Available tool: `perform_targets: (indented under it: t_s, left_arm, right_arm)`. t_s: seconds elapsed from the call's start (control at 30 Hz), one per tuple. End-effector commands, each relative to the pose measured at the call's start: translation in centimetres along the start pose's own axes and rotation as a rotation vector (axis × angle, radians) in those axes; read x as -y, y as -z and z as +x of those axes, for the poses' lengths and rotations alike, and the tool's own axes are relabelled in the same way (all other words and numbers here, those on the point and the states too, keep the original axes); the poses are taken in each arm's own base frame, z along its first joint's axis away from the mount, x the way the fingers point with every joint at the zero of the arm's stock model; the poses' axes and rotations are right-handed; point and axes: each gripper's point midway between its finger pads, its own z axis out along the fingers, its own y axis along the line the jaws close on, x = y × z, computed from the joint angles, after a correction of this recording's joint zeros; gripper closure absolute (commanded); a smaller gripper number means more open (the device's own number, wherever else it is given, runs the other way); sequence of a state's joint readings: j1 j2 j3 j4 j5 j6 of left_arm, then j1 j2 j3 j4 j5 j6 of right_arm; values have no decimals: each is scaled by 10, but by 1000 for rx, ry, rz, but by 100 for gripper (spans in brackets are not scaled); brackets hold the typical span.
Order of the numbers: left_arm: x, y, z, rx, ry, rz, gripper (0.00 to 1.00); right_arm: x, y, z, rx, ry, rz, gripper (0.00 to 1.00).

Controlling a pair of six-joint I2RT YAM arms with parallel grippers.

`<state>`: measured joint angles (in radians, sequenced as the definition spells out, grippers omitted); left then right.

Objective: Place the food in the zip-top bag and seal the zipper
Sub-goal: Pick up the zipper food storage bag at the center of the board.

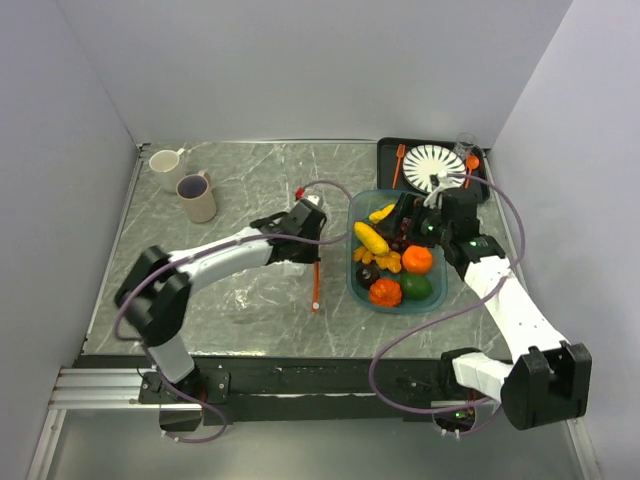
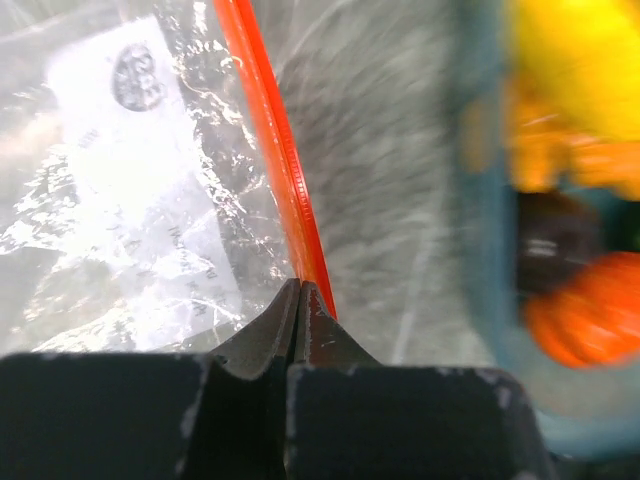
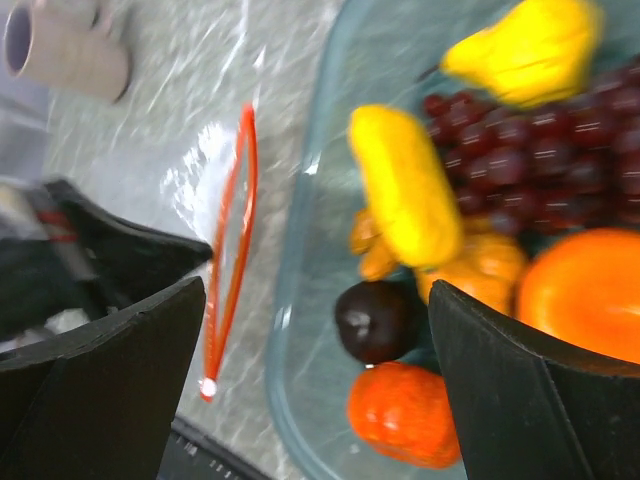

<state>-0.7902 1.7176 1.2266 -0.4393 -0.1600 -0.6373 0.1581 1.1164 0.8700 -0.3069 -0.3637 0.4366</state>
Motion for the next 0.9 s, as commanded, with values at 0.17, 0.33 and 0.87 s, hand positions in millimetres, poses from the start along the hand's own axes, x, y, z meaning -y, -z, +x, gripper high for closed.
perform_targets:
  t_s: [0.17,0.33,0.87]
  left_arm:
    - [5,72,-50,253,48,127,99]
    - [-7,93,-62,316,69,128,99]
    - [-13,96,-65,326,75,139,99]
  right_arm:
    - [-93,-33,12,-118,17,-281,26]
    - [-127,-55,26,-178,-30,-394,42]
    - [-161,-105,70,-338,-3,-440,40]
